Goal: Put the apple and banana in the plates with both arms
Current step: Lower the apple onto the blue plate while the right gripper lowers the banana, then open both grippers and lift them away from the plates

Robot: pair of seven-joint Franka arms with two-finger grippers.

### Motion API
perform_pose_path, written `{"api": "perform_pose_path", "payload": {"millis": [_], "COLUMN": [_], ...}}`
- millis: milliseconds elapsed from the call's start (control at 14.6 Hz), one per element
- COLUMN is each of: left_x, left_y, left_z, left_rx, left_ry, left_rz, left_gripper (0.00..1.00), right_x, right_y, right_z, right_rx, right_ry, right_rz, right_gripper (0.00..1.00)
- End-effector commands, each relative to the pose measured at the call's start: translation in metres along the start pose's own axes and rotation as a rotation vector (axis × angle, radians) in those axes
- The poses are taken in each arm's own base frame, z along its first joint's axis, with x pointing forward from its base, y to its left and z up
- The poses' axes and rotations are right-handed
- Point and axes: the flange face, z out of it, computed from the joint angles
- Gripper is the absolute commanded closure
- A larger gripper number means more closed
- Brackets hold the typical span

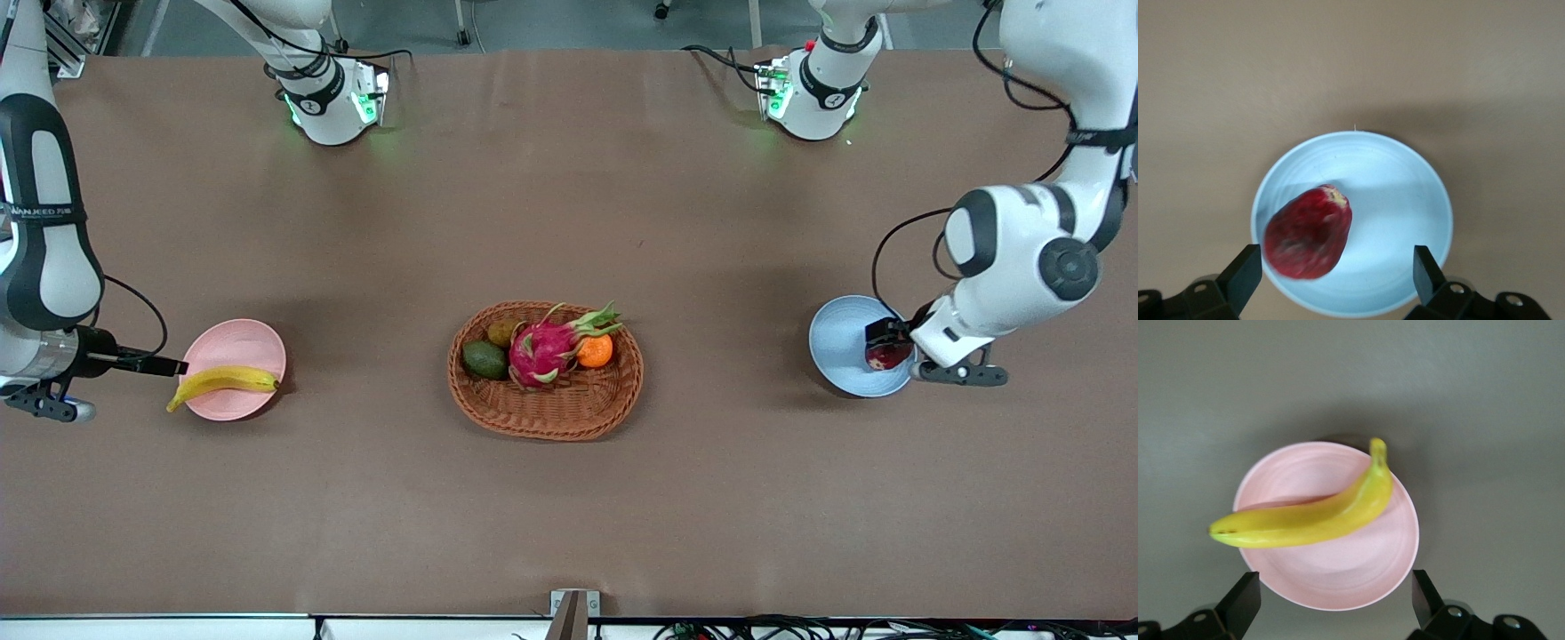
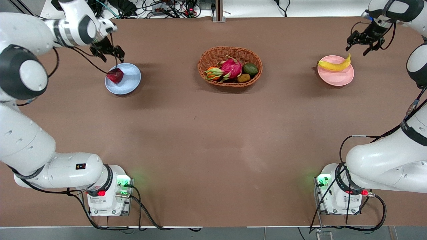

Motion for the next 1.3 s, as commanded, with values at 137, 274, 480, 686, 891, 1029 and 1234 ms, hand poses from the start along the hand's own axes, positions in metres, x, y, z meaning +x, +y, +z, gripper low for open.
{"api": "perform_pose_path", "payload": {"millis": [137,274,480,686,891,1029,1234], "left_x": [-0.006,-0.008,-0.001,-0.005,-0.023,-0.033,-0.051], "left_y": [0.008,0.011,0.01,0.008,0.01,0.013,0.014], "left_z": [-0.121,-0.167,-0.226,-0.267,-0.303,-0.312,-0.315], "left_rx": [0.016,0.016,0.017,0.007,0.0,-0.001,0.006], "left_ry": [-0.014,-0.019,0.044,0.109,0.173,0.187,0.187], "left_rz": [-0.056,-0.112,-0.19,-0.209,-0.332,-0.327,-0.29], "left_gripper": [0.0,0.0,0.0,0.0,0.0,0.0,0.0], "right_x": [-0.028,-0.044,-0.066,-0.076,-0.067,-0.066,-0.066], "right_y": [-0.069,-0.096,-0.121,-0.146,-0.153,-0.15,-0.149], "right_z": [-0.072,-0.096,-0.14,-0.192,-0.197,-0.202,-0.206], "right_rx": [-0.007,-0.019,-0.063,-0.071,-0.098,-0.099,-0.078], "right_ry": [0.036,0.028,0.019,-0.001,-0.003,0.008,0.013], "right_rz": [-0.097,-0.095,-0.124,-0.09,-0.106,-0.103,-0.094], "right_gripper": [0.0,0.0,0.0,0.0,0.0,0.0,0.0]}}
